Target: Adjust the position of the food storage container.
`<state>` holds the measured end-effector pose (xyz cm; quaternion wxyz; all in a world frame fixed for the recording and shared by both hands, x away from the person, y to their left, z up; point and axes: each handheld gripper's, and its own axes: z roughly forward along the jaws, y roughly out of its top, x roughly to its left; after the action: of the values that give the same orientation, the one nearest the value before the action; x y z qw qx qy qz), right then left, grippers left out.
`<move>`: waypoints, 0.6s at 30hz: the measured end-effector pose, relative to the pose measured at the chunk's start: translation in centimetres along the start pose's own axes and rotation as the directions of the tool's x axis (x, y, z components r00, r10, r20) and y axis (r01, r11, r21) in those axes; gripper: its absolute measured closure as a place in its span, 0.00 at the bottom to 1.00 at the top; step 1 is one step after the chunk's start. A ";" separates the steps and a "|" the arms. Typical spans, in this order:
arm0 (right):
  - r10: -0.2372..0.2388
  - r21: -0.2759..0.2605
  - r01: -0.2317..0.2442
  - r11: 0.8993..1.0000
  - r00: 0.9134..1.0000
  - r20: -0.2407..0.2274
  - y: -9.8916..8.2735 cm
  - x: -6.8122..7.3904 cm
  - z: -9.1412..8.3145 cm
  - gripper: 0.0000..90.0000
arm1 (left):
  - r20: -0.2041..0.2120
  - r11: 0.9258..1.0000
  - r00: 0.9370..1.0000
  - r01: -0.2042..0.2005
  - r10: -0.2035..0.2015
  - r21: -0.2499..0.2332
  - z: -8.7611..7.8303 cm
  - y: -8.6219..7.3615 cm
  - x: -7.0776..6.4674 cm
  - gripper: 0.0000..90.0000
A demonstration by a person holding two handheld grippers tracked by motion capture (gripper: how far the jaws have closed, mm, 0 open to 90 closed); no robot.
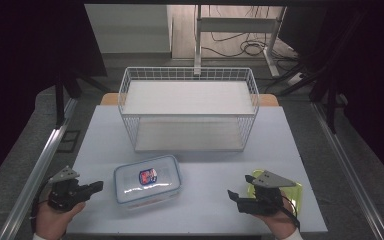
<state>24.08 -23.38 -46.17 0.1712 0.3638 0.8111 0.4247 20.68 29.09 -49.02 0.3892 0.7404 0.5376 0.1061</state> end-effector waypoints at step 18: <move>0.002 0.005 -0.002 1.000 1.000 0.025 -0.1 -0.1 -0.4 0.24 | 0.025 0.991 1.000 -0.017 0.014 0.131 4.0 0.5 -0.6 1.00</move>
<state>23.89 -23.73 -46.04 0.1799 0.3703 0.8095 0.4185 23.14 26.68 -51.19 0.3451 0.7698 0.5330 0.0646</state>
